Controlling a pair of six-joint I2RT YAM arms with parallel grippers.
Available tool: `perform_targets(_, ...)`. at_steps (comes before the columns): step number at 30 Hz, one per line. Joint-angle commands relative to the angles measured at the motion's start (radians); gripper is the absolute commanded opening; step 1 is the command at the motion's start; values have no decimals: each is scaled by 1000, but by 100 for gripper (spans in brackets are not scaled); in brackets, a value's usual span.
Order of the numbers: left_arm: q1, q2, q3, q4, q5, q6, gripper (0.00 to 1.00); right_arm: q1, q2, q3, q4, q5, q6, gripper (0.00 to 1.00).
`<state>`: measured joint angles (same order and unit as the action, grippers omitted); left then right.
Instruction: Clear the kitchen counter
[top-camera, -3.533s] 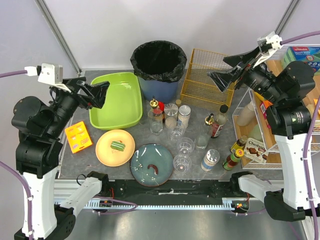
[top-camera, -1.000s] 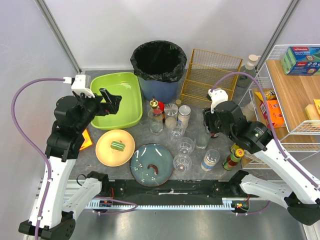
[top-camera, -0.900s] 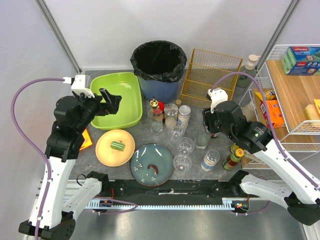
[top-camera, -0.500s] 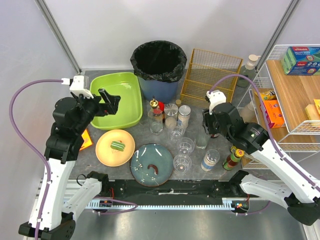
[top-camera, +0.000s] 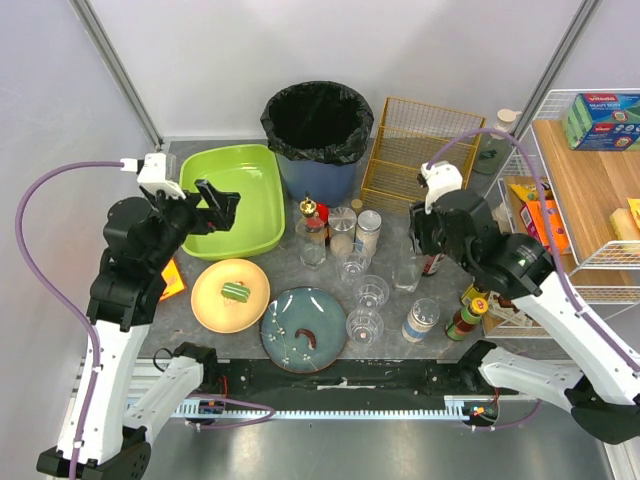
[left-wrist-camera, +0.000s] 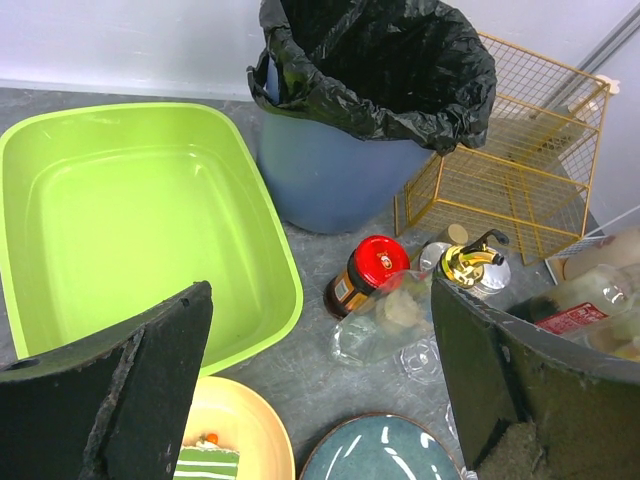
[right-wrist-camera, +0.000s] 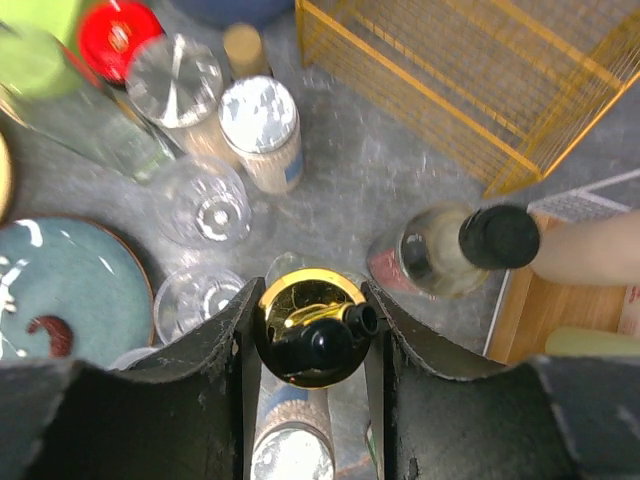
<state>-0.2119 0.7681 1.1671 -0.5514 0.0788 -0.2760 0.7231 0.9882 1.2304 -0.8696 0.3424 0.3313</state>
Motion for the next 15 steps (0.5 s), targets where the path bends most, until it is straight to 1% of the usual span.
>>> perform_targets(1,-4,-27,26,10,-22,-14,95,4,10,207,83,10,-23,0)
perform_targets(9,-4,-41,37,10,-34,-11,95,3,85,447,67,32,-54,0)
perform_targets(15,-3,-36,46,10,-34,-12,95,4,203,593,148,98,-112,0)
